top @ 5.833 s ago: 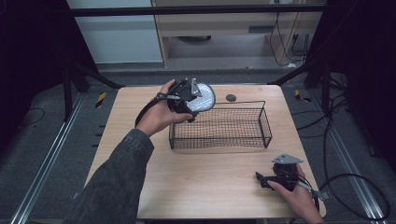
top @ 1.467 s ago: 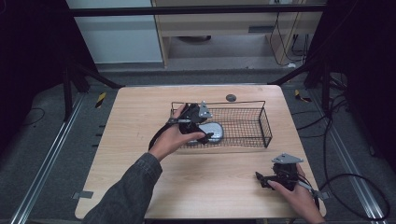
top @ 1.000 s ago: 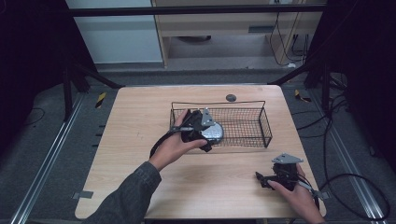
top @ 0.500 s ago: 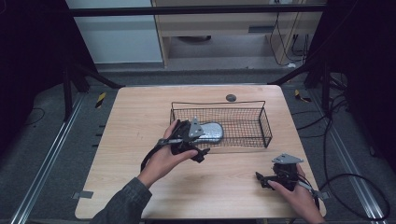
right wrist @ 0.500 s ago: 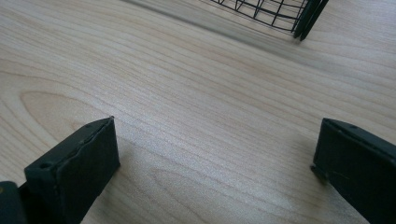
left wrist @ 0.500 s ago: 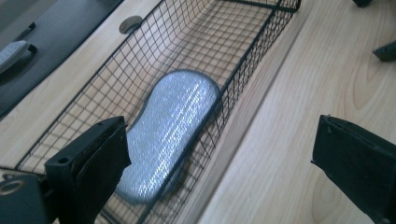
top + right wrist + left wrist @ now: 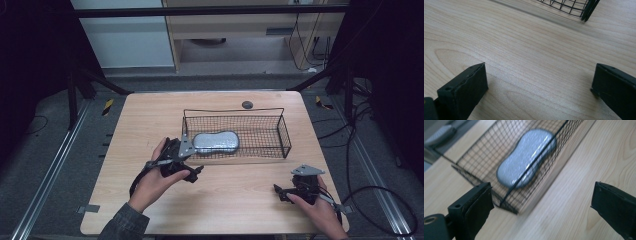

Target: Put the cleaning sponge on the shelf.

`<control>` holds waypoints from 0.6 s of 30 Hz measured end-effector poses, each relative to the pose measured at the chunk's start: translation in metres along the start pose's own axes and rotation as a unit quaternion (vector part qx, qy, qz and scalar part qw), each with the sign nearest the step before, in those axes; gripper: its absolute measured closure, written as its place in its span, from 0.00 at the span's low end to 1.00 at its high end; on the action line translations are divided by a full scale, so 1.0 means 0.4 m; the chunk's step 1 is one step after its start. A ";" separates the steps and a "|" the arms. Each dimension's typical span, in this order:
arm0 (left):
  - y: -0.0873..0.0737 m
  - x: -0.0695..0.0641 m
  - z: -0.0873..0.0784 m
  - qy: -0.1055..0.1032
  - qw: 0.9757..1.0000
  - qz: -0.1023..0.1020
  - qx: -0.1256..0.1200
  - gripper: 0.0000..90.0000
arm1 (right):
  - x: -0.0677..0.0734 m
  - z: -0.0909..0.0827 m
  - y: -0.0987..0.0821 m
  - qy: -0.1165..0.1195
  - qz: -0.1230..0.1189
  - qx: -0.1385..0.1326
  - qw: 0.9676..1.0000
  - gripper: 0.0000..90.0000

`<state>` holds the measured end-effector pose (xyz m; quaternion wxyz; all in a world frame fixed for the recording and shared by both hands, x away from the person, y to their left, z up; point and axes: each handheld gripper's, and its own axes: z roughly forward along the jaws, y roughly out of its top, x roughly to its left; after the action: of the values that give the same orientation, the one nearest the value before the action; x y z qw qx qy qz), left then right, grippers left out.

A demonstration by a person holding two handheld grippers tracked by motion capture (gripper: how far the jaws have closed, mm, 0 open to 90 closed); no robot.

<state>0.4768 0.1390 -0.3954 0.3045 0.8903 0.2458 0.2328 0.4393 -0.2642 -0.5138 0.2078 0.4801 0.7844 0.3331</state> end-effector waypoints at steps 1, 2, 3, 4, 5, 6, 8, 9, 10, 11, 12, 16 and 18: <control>-0.006 0.003 -0.001 0.001 1.000 -0.003 0.000 0.04 | 0.000 0.000 0.000 0.000 0.000 0.000 1.000 0.00; -0.014 0.010 -0.005 0.002 1.000 -0.009 0.004 0.04 | 0.000 0.000 0.000 0.000 0.000 0.000 1.000 0.00; -0.020 0.018 -0.008 0.000 1.000 -0.014 0.006 0.04 | 0.000 0.000 0.000 0.000 0.000 0.000 1.000 0.00; -0.024 0.024 -0.013 0.000 1.000 -0.016 0.009 0.04 | 0.000 0.000 0.000 0.000 0.000 0.000 1.000 0.00; -0.030 0.035 -0.021 0.002 1.000 -0.021 0.009 0.04 | 0.000 0.000 0.000 0.000 0.000 0.000 1.000 0.00; -0.035 0.043 -0.026 0.000 1.000 -0.026 0.008 0.04 | 0.000 0.000 0.000 0.000 0.000 0.000 1.000 0.00; -0.048 0.058 -0.032 -0.006 0.999 -0.026 0.017 0.04 | 0.000 0.000 0.000 0.000 -0.001 0.000 1.000 0.00; -0.055 0.065 -0.033 -0.003 0.999 -0.026 0.021 0.04 | 0.000 0.000 0.000 0.000 -0.001 0.000 1.000 0.00; -0.063 0.072 -0.034 0.001 0.999 -0.031 0.023 0.04 | 0.000 0.000 0.000 0.001 -0.001 0.000 1.000 0.00; -0.072 0.080 -0.033 0.001 0.999 -0.037 0.023 0.04 | 0.000 0.000 0.000 0.001 -0.001 0.000 1.000 0.00; -0.080 0.088 -0.033 0.001 0.999 -0.042 0.026 0.04 | 0.000 0.000 0.000 0.001 -0.001 0.000 1.000 0.00; -0.103 0.115 -0.026 0.012 0.998 -0.059 0.033 0.04 | 0.000 0.000 0.000 0.001 -0.001 0.000 1.000 0.00; -0.114 0.128 -0.025 0.011 0.997 -0.064 0.032 0.04 | 0.000 0.000 0.000 0.001 -0.001 0.000 1.000 0.00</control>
<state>0.4971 0.2047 -0.4048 0.2878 0.8794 0.3130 0.2143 0.4393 -0.2644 -0.5137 0.2075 0.4792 0.7850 0.3333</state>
